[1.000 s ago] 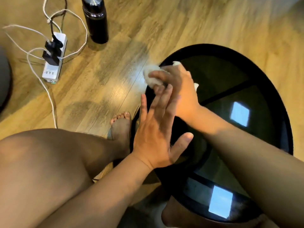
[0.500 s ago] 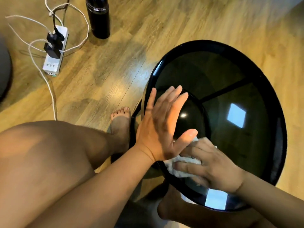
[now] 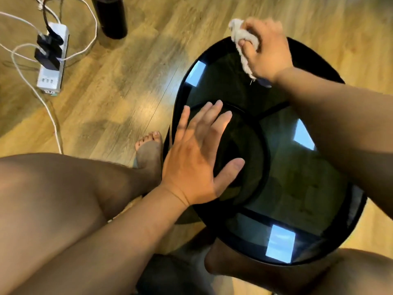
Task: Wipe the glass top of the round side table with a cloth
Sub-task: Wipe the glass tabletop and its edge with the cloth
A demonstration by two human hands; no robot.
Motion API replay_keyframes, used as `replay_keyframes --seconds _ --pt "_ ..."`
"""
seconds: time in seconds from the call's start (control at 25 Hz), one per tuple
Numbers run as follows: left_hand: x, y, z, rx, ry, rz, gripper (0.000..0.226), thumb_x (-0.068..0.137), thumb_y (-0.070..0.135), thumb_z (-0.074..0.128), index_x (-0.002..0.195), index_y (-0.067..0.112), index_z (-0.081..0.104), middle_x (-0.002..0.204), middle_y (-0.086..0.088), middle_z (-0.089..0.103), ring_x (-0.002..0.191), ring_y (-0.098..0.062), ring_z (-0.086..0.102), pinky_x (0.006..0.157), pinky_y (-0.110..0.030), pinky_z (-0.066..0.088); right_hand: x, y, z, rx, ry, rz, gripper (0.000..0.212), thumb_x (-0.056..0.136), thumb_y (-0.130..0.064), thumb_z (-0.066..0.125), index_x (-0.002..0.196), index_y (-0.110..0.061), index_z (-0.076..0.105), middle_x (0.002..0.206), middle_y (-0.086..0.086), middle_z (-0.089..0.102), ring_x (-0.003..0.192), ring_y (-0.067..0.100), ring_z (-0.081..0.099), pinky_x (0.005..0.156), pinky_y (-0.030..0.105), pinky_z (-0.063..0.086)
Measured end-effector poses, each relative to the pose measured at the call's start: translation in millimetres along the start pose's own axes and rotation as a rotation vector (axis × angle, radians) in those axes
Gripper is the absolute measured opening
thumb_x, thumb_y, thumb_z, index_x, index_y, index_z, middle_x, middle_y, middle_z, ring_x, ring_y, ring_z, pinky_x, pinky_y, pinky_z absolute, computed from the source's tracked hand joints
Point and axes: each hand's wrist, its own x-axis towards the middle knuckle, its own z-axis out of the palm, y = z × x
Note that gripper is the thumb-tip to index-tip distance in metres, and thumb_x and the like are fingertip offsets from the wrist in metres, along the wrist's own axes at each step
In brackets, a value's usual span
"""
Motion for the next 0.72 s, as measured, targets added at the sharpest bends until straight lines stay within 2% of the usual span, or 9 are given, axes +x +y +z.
replay_keyframes --seconds 0.08,0.2,0.32,0.4,0.52,0.56,0.64,0.72 --pt "0.0 0.2 0.3 0.012 0.009 -0.009 0.069 0.092 0.051 0.039 0.144 0.006 0.032 0.155 -0.018 0.034 0.147 -0.032 0.028 0.121 -0.056 0.010 -17.6 -14.4 3.4 -0.011 0.033 0.099 0.038 0.089 -0.044 0.045 0.121 -0.030 0.060 0.117 0.012 0.062 0.114 0.035 0.053 0.093 0.040 0.040" --pt "0.9 -0.3 1.3 0.020 0.020 -0.032 0.071 0.092 0.051 0.036 0.145 0.004 0.033 0.155 -0.018 0.035 0.146 -0.032 0.030 0.121 -0.056 0.010 -114.0 -60.3 -15.1 0.126 0.028 -0.042 0.033 0.090 -0.036 0.055 0.116 -0.020 0.066 0.102 0.012 0.065 0.098 0.037 0.057 0.084 0.044 0.043" --pt "0.8 1.9 1.2 0.009 0.019 -0.011 0.069 0.093 0.049 0.037 0.144 0.003 0.036 0.153 -0.018 0.037 0.146 -0.031 0.031 0.121 -0.057 0.011 -274.9 -107.0 -53.4 0.235 -0.150 -0.163 0.030 0.086 -0.031 0.064 0.115 -0.024 0.062 0.108 0.007 0.060 0.098 0.031 0.057 0.078 0.046 0.046" --pt "-0.3 2.5 2.1 0.028 0.023 0.010 0.067 0.094 0.049 0.037 0.143 0.002 0.037 0.151 -0.018 0.040 0.145 -0.032 0.033 0.120 -0.058 0.012 -335.5 -110.1 -74.7 0.256 -0.309 -0.313 0.030 0.089 -0.032 0.061 0.118 -0.027 0.064 0.112 0.004 0.057 0.100 0.027 0.058 0.076 0.044 0.046" --pt "-2.5 2.5 1.2 0.016 0.016 0.025 0.066 0.093 0.047 0.040 0.142 0.001 0.040 0.150 -0.017 0.043 0.143 -0.031 0.035 0.120 -0.058 0.013 -299.8 -56.3 -75.1 0.224 -0.403 -0.652 0.035 0.097 -0.035 0.048 0.117 -0.019 0.071 0.107 0.009 0.060 0.095 0.029 0.059 0.076 0.041 0.046" --pt "-1.8 2.5 1.4 0.015 0.012 0.022 0.066 0.092 0.045 0.042 0.141 0.002 0.040 0.149 -0.016 0.043 0.143 -0.031 0.035 0.120 -0.058 0.013 -270.1 -32.9 -69.0 0.209 -0.374 -0.672 0.036 0.097 -0.032 0.047 0.116 -0.015 0.072 0.101 0.010 0.061 0.089 0.028 0.057 0.075 0.042 0.046" --pt "-1.8 2.6 0.9 0.006 0.002 0.000 0.065 0.091 0.045 0.043 0.141 0.002 0.041 0.149 -0.015 0.044 0.144 -0.030 0.035 0.120 -0.057 0.013 -209.1 13.6 -53.1 0.165 -0.260 -0.542 0.033 0.095 -0.024 0.053 0.118 -0.010 0.071 0.091 0.011 0.060 0.081 0.029 0.053 0.077 0.046 0.047" --pt "-0.6 2.6 0.6 -0.013 0.000 -0.008 0.066 0.090 0.044 0.042 0.140 0.001 0.043 0.149 -0.015 0.045 0.144 -0.029 0.035 0.121 -0.056 0.012 -153.0 58.3 -40.9 0.063 -0.165 -0.411 0.031 0.095 -0.027 0.054 0.119 -0.014 0.069 0.096 0.016 0.061 0.087 0.036 0.058 0.083 0.048 0.047"
